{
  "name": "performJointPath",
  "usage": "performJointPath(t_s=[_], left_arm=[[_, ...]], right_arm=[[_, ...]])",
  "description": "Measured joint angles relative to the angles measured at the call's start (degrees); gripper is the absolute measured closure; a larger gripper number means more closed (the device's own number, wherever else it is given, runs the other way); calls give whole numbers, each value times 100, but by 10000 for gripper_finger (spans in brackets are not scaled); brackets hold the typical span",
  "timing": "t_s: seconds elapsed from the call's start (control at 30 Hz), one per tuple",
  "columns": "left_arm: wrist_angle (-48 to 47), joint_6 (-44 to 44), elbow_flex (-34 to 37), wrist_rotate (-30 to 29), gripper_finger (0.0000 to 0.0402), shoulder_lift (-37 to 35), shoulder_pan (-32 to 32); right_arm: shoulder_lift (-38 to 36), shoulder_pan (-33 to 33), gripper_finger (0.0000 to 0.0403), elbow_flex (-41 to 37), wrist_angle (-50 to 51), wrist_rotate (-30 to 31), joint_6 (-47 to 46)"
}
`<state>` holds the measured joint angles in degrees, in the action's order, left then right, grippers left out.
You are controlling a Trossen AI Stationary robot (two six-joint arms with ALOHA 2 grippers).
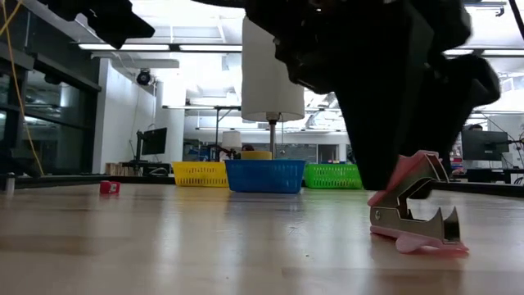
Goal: Pick and place Stapler, Stapler remover, tape
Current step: Put the pink staple remover into the yellow basket
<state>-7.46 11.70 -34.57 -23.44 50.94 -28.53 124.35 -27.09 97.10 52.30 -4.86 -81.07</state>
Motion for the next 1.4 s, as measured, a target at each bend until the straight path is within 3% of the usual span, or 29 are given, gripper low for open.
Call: performJointPath(t_s=[0.33,0.83,1.03,1.4], left_arm=[[7,11,0,-4,172,0,0],[7,13,0,-15,172,2,0],[7,13,0,-15,172,2,0],[7,13,0,-31,172,4,0]], right_arm=[[29,-149,200,-319,-412,-62,-120],[25,-157,305,-319,-425,62,57],[20,-173,314,-264,-551,79,324],[20,-275,314,405,-246,1172,1347]])
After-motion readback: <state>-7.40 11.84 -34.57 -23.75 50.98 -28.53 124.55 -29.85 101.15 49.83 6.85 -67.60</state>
